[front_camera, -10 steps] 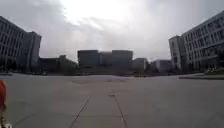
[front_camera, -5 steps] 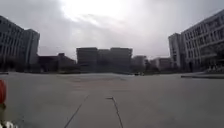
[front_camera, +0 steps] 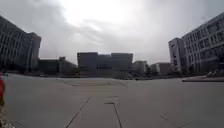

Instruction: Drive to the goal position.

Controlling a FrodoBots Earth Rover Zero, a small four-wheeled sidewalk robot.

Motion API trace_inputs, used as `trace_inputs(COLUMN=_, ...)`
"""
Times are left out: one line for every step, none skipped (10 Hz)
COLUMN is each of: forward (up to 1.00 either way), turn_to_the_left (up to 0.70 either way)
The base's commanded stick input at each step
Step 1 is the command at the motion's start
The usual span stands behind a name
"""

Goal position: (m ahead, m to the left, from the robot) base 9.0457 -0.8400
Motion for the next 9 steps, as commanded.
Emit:
trace_inputs(forward=1.00, turn_to_the_left=0.40)
trace_inputs(forward=1.00, turn_to_the_left=0.40)
trace_inputs(forward=1.00, turn_to_the_left=0.40)
trace_inputs(forward=1.00, turn_to_the_left=0.40)
trace_inputs(forward=1.00, turn_to_the_left=0.24)
trace_inputs(forward=1.00, turn_to_the_left=0.00)
trace_inputs(forward=1.00, turn_to_the_left=0.00)
trace_inputs(forward=1.00, turn_to_the_left=0.00)
trace_inputs(forward=1.00, turn_to_the_left=0.00)
